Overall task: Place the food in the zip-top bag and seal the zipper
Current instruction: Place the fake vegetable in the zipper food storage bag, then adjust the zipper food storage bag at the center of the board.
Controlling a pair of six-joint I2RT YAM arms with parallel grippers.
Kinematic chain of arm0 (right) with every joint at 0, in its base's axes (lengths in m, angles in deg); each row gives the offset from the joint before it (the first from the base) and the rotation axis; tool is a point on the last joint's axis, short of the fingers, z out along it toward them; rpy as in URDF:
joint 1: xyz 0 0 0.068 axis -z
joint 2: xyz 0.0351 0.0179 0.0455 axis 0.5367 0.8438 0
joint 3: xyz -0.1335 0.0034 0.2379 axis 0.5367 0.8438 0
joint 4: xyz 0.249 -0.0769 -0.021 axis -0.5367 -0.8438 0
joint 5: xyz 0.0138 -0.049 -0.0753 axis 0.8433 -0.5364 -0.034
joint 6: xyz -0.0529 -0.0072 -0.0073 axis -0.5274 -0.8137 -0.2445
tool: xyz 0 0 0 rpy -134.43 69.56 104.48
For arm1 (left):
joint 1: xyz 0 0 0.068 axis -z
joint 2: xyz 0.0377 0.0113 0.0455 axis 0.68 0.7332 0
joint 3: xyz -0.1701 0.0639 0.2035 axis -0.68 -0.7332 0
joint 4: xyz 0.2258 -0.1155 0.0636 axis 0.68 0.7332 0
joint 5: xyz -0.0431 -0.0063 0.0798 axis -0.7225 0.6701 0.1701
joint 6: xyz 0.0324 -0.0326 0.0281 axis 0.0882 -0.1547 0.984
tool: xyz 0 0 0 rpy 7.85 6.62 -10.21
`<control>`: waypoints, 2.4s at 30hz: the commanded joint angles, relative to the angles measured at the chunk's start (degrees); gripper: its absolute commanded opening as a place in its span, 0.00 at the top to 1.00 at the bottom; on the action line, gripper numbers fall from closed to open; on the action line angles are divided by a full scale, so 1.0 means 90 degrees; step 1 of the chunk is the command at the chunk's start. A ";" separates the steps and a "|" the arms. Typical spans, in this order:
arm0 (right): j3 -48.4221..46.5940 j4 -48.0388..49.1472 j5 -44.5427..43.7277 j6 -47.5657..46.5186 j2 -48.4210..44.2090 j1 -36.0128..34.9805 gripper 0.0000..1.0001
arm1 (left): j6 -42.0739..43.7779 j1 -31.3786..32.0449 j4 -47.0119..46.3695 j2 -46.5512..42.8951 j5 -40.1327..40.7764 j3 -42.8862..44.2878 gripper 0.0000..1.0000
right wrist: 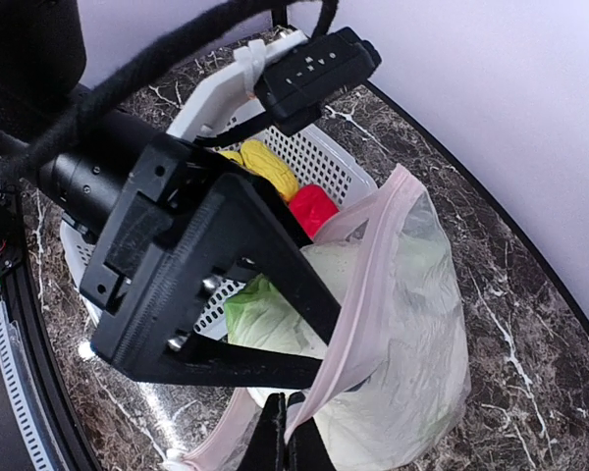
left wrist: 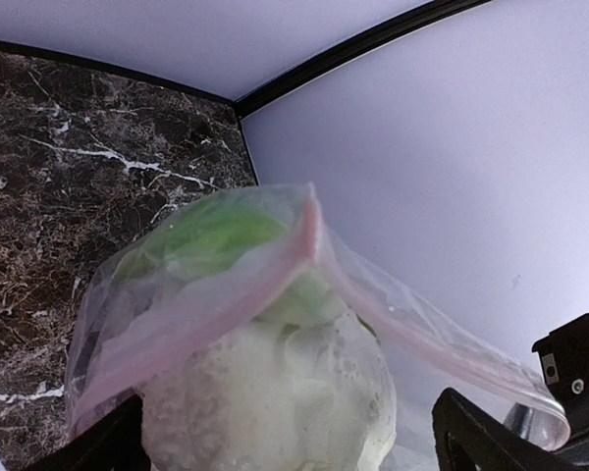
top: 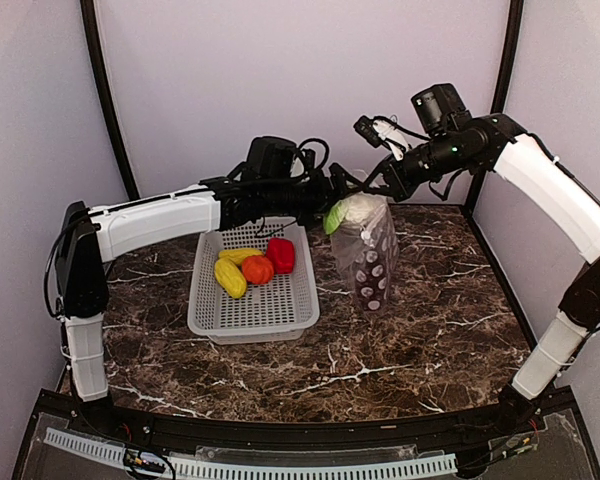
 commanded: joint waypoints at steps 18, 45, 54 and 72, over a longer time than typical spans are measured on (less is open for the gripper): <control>0.0285 0.0359 0.0344 0.0079 -0.0154 0.0169 1.00 | 0.0394 0.0120 -0.0535 -0.2530 0.0979 -0.3003 0.35; -0.2044 0.0423 -0.0737 0.0161 0.1194 0.1833 1.00 | 0.2026 0.0063 0.0476 0.0777 0.0658 0.2081 0.99; -0.0437 0.1178 0.0083 -0.0001 0.0148 0.1381 1.00 | 0.1544 0.0044 0.0226 0.1196 -0.0533 0.1747 0.99; 0.1944 0.1309 0.1079 -0.0034 -0.0057 0.0797 1.00 | 0.0938 0.0096 -0.1240 -0.0311 -0.0927 -0.1872 0.99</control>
